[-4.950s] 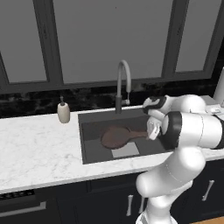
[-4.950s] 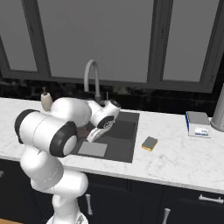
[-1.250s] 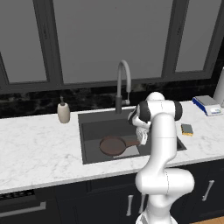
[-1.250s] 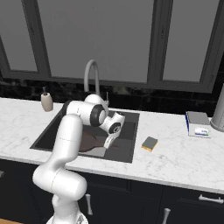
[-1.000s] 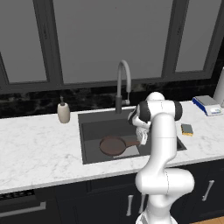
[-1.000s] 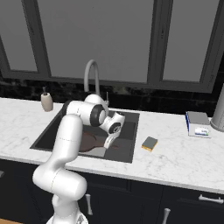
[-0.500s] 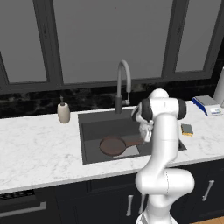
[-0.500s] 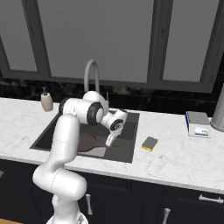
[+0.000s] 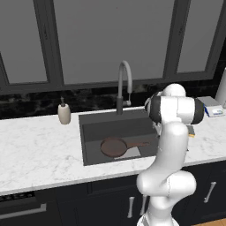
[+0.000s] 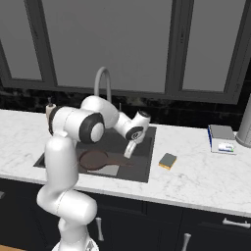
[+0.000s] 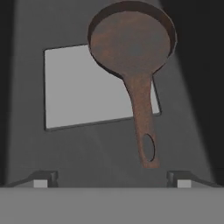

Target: Pick the pan and sponge and place them into the sink. Then turn on the water.

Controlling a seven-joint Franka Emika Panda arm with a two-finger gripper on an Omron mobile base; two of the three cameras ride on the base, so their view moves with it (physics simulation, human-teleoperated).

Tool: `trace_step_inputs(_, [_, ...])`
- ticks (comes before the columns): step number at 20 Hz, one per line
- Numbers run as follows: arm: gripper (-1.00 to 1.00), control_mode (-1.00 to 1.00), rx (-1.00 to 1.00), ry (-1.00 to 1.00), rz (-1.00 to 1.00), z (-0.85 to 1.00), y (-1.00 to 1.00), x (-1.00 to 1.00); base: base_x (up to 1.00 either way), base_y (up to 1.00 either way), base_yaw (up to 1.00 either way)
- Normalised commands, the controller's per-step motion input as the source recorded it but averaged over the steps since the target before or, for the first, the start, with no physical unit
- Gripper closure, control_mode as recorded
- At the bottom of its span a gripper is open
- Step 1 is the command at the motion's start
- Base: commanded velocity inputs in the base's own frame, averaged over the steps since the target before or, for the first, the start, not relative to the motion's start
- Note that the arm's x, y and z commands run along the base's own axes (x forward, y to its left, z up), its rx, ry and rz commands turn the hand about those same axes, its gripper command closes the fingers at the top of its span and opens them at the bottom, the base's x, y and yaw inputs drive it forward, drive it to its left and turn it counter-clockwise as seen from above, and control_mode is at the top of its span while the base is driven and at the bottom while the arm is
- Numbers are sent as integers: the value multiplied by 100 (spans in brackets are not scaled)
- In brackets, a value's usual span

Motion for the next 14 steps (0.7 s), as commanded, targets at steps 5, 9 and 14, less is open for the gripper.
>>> trace_step_inputs(5, [-100, -100, 0, -17, 0, 100, -33, -30, 0, 0, 0])
trace_step_inputs(9, [-100, -100, 0, -4, 0, 100, -19, -11, 0, 0, 0])
trace_step_inputs(14, [-100, -100, -13, -1, 0, 99, -27, -2, 0, 0, 0])
